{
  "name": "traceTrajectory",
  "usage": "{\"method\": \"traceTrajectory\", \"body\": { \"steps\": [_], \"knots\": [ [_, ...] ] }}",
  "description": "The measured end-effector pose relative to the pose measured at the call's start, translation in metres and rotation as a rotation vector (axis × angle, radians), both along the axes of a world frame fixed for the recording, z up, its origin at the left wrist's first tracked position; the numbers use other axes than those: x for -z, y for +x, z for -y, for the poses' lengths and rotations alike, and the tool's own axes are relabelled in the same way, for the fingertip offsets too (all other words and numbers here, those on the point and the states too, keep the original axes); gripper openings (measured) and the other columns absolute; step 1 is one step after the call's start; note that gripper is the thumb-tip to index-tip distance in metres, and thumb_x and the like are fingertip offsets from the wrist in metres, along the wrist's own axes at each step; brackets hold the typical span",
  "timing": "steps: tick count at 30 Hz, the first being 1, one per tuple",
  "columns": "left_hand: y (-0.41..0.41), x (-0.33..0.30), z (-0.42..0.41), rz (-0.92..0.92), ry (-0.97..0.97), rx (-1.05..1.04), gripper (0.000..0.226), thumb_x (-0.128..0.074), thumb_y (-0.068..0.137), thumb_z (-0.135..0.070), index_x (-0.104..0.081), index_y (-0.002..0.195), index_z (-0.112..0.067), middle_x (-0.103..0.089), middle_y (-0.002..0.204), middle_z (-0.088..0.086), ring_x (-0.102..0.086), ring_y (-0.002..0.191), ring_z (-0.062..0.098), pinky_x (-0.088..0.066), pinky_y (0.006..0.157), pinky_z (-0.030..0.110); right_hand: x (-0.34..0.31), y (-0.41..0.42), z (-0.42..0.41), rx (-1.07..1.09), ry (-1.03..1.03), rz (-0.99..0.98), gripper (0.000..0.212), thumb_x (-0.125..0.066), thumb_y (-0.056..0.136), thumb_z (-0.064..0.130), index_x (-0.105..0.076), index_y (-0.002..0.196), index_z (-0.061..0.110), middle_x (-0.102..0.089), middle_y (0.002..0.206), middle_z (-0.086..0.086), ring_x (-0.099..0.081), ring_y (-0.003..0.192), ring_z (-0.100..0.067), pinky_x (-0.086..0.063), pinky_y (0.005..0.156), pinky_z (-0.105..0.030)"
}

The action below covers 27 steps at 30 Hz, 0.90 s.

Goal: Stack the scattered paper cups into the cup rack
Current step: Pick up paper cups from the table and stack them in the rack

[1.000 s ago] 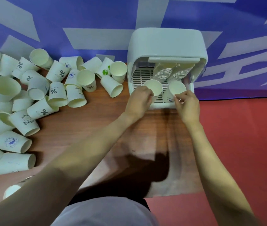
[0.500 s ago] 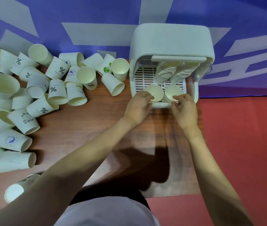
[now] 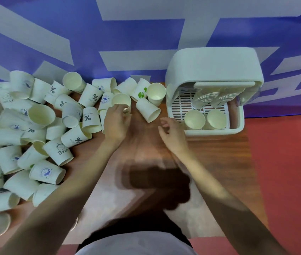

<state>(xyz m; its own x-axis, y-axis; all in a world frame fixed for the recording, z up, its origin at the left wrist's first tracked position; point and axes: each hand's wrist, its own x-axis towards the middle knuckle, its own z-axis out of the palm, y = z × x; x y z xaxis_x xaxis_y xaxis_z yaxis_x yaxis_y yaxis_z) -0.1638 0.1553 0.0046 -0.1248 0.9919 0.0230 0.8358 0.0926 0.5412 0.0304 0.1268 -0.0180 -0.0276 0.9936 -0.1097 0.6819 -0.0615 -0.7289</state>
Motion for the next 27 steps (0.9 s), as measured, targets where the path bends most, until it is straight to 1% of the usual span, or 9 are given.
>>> {"method": "traceTrajectory", "body": {
  "steps": [2,5,8,11,14,16,19,23,27],
  "knots": [
    [-0.008,0.003,-0.011,-0.025,-0.028,-0.007,0.035,-0.064,0.084,-0.016,-0.061,0.116,-0.004,-0.063,0.115,0.017,-0.055,0.105,0.036,-0.044,0.087,0.043,0.009,-0.016,-0.011,0.064,-0.052,-0.034,0.027,-0.062,0.088,0.018,-0.062,0.114,0.008,-0.066,0.104,-0.007,-0.063,0.093,-0.018,-0.051,0.081,-0.030],
    [-0.011,0.009,-0.026,-0.103,-0.067,0.007,0.036,-0.062,0.084,-0.014,-0.059,0.119,-0.005,-0.061,0.118,0.018,-0.052,0.107,0.037,-0.043,0.086,0.043,0.024,-0.035,-0.025,0.166,-0.136,-0.102,0.025,-0.065,0.087,0.021,-0.065,0.107,0.006,-0.069,0.101,-0.009,-0.065,0.092,-0.021,-0.053,0.082,-0.037],
    [-0.010,0.013,-0.034,-0.177,-0.106,0.040,0.030,-0.057,0.087,-0.014,-0.062,0.115,-0.005,-0.063,0.114,0.018,-0.051,0.104,0.038,-0.041,0.081,0.043,0.036,-0.047,-0.034,0.259,-0.217,-0.165,0.029,-0.067,0.087,0.027,-0.065,0.105,0.003,-0.070,0.101,-0.010,-0.065,0.093,-0.021,-0.051,0.080,-0.031],
    [-0.009,0.014,-0.036,-0.201,-0.132,0.068,0.024,-0.053,0.090,-0.015,-0.069,0.106,-0.005,-0.065,0.108,0.017,-0.051,0.102,0.037,-0.041,0.080,0.043,0.040,-0.054,-0.041,0.320,-0.232,-0.186,0.024,-0.067,0.087,0.023,-0.068,0.098,0.002,-0.071,0.097,-0.011,-0.066,0.091,-0.022,-0.046,0.074,-0.024],
    [-0.008,0.015,-0.034,-0.195,-0.124,0.075,0.024,-0.051,0.091,-0.014,-0.070,0.101,-0.004,-0.066,0.104,0.018,-0.052,0.099,0.036,-0.042,0.078,0.044,0.040,-0.055,-0.048,0.330,-0.211,-0.177,0.014,-0.066,0.086,0.016,-0.069,0.081,0.003,-0.072,0.086,-0.012,-0.066,0.082,-0.022,-0.040,0.067,-0.022],
    [-0.009,0.015,-0.031,-0.174,-0.107,0.069,0.023,-0.051,0.090,-0.010,-0.071,0.100,-0.003,-0.066,0.102,0.018,-0.052,0.097,0.036,-0.044,0.076,0.044,0.038,-0.054,-0.051,0.320,-0.200,-0.162,0.017,-0.065,0.085,0.013,-0.065,0.073,0.001,-0.069,0.076,-0.009,-0.064,0.075,-0.022,-0.040,0.064,-0.024],
    [-0.010,0.010,-0.023,-0.133,-0.055,0.064,0.021,-0.054,0.089,-0.005,-0.072,0.100,-0.003,-0.066,0.100,0.019,-0.053,0.095,0.037,-0.046,0.075,0.044,0.033,-0.051,-0.053,0.302,-0.195,-0.136,0.017,-0.065,0.085,0.011,-0.064,0.076,-0.003,-0.068,0.076,-0.010,-0.064,0.076,-0.023,-0.046,0.064,-0.029],
    [-0.015,0.000,-0.007,-0.087,0.040,0.035,0.017,-0.061,0.086,-0.007,-0.072,0.098,-0.003,-0.067,0.094,0.017,-0.056,0.092,0.036,-0.046,0.073,0.041,0.016,-0.047,-0.046,0.228,-0.140,-0.090,0.013,-0.062,0.086,0.013,-0.062,0.079,0.002,-0.066,0.078,-0.009,-0.064,0.078,-0.023,-0.049,0.067,-0.032],
    [-0.016,-0.014,0.014,-0.068,0.168,0.030,0.014,-0.065,0.084,-0.006,-0.073,0.095,-0.003,-0.066,0.090,0.015,-0.058,0.089,0.035,-0.049,0.070,0.040,-0.017,-0.030,-0.019,0.061,0.060,0.102,0.012,-0.059,0.089,0.017,-0.065,0.092,0.007,-0.062,0.085,-0.006,-0.059,0.077,-0.020,-0.042,0.064,-0.027]
  ]
}}
